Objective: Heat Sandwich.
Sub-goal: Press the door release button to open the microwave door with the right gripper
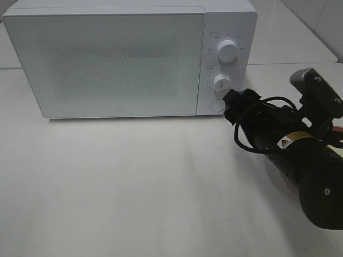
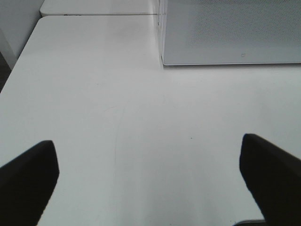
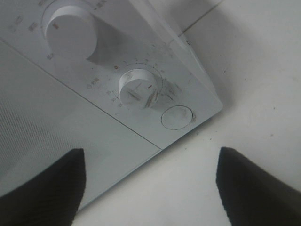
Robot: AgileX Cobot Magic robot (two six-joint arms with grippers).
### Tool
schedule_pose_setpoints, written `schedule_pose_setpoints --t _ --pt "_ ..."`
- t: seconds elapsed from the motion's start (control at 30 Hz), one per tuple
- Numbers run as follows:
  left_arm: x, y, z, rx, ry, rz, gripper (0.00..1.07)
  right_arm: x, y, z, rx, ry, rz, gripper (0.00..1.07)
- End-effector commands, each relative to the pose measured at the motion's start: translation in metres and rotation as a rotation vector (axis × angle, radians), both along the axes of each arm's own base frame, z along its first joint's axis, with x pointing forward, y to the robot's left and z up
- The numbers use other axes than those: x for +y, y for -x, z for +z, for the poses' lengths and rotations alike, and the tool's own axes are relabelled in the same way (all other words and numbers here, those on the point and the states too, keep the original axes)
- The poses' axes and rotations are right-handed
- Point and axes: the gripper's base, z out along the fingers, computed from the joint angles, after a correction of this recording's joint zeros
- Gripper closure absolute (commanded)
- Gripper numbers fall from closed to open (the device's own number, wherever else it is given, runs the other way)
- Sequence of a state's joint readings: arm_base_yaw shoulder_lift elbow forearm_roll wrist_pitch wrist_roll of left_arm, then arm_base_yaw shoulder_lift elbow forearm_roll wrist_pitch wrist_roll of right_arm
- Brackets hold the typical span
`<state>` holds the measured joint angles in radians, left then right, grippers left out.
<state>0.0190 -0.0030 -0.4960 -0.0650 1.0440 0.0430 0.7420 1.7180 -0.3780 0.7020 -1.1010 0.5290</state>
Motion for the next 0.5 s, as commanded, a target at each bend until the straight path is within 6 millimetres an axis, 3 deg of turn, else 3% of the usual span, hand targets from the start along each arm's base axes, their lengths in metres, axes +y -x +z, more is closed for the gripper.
schedule_pose_setpoints --t 0.03,0.3,0.43,0.5 --pt "-0.0004 0.0038 -0.0001 -0.034 0.003 -0.002 0.06 0.0037 -0.0016 0.0036 0.019 -0.295 -0.077 0.32" --pt "-0.0004 0.0038 -0.0001 -0.034 0.003 -0.002 0.06 0.0038 -0.0015 0.0035 0.067 -0.619 -0.181 0.36" --pt "-0.0004 0.0038 -0.0001 -0.034 0.003 -0.002 0.06 0.0039 -0.0014 0.003 0.087 -0.72 -0.215 0.44" --pt "-0.0004 0.0038 -0.0001 -0.034 0.003 -0.002 0.06 0.0039 -0.0012 0.0025 0.095 -0.73 -0.219 0.56"
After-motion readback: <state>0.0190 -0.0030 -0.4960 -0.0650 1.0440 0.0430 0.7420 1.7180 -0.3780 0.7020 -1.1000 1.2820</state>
